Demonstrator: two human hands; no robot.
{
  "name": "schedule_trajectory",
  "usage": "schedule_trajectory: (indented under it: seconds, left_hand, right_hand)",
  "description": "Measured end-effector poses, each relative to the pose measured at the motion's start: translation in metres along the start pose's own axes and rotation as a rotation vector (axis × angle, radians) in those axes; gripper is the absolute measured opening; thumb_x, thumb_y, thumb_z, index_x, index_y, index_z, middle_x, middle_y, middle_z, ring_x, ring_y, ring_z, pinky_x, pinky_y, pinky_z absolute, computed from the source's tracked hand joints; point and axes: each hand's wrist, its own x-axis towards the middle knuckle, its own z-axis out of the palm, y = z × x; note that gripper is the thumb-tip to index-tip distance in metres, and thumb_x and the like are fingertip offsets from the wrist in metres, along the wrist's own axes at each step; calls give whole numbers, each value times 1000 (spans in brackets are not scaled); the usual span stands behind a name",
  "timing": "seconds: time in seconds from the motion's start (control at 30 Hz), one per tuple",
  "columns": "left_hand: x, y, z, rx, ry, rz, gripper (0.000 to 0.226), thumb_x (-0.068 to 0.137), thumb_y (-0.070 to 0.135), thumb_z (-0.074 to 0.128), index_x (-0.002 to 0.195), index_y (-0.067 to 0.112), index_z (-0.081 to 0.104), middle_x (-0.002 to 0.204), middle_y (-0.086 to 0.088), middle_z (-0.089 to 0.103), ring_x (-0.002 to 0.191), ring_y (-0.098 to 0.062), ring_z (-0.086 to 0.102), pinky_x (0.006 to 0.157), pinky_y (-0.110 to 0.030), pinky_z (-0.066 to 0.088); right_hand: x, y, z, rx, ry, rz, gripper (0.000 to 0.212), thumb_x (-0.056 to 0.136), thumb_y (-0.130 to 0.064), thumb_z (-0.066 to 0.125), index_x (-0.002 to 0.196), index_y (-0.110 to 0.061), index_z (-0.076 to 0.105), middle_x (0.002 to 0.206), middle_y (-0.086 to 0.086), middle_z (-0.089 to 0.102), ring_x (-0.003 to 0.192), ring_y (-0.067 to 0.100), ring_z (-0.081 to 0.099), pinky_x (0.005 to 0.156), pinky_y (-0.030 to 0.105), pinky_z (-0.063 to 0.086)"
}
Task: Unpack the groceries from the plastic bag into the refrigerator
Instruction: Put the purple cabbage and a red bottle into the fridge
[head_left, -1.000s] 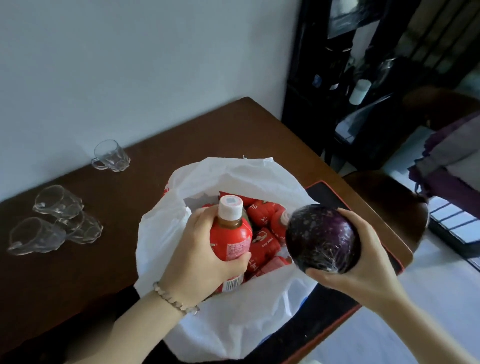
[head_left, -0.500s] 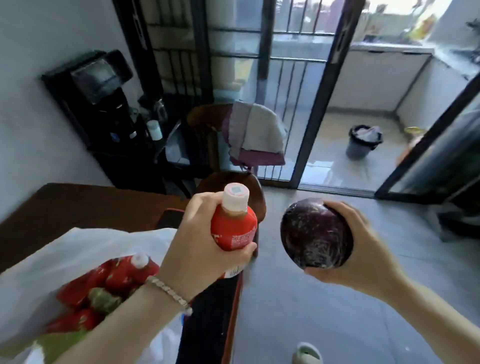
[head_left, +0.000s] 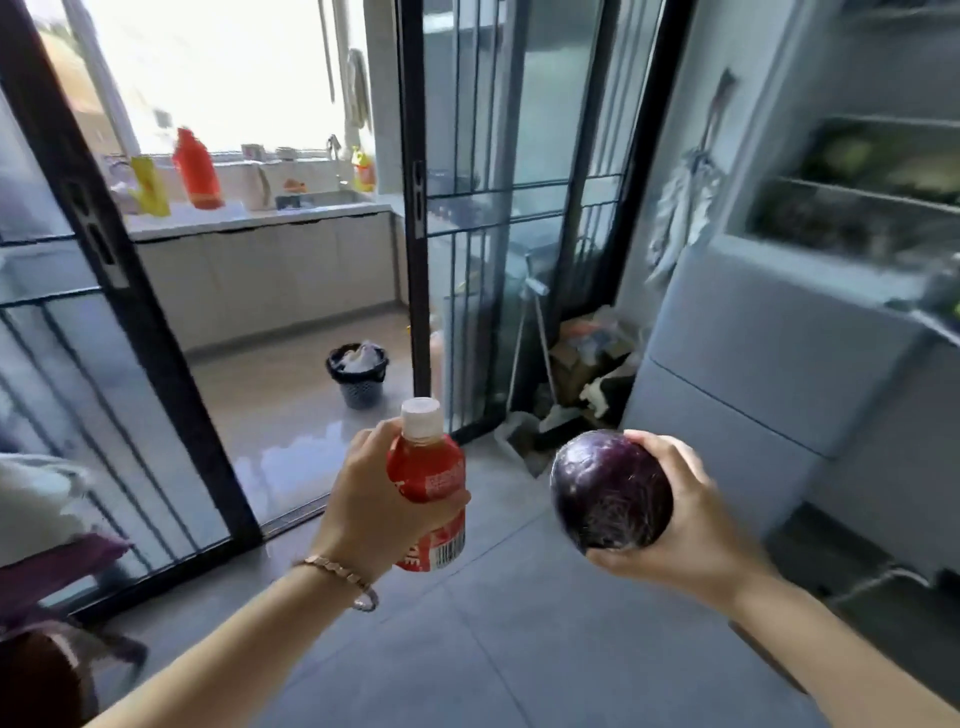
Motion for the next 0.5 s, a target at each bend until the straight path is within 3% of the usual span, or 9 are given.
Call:
schedule_trajectory:
  seconds: [0.13,0.23,0.37,0.5]
  left_hand:
    - [87,37,86,-54,-70,69,57,58,19,86,102,29,50,105,-3,57,93,-17,55,75,-25,45]
    - [148,55,138,-87,-128,107,58,57,21,86,101,31,51,104,-2,56,95,-18,57,78,-30,48]
    - [239,72,195,-120,-191,197,58,55,23,87,98,35,51,100,3,57,89,-11,57,73,-23,45]
    - [343,97,251,-187,-279,267,55,52,24,88,90,44,53,100,4,58,91,-11,59,81,-33,51]
  right_hand:
    - [64,60,-64,-64,91,97,101,43,-33,92,128,-36,39,121,-11,38,105,4,44,88,19,37]
    - [110,99,-96,-123,182,143,101,42,-37,91,129,-35,39,120,-13,37,108,3,42,90,19,35]
    - [177,145,-127,-207,265,191,104,41,-41,89,132,-33,38,123,-13,39,110,4,42,91,15,32]
    - [252,178,-155,-280,345,237,107,38,-52,85,132,-38,36,125,-16,38,114,6,44,96,22,38]
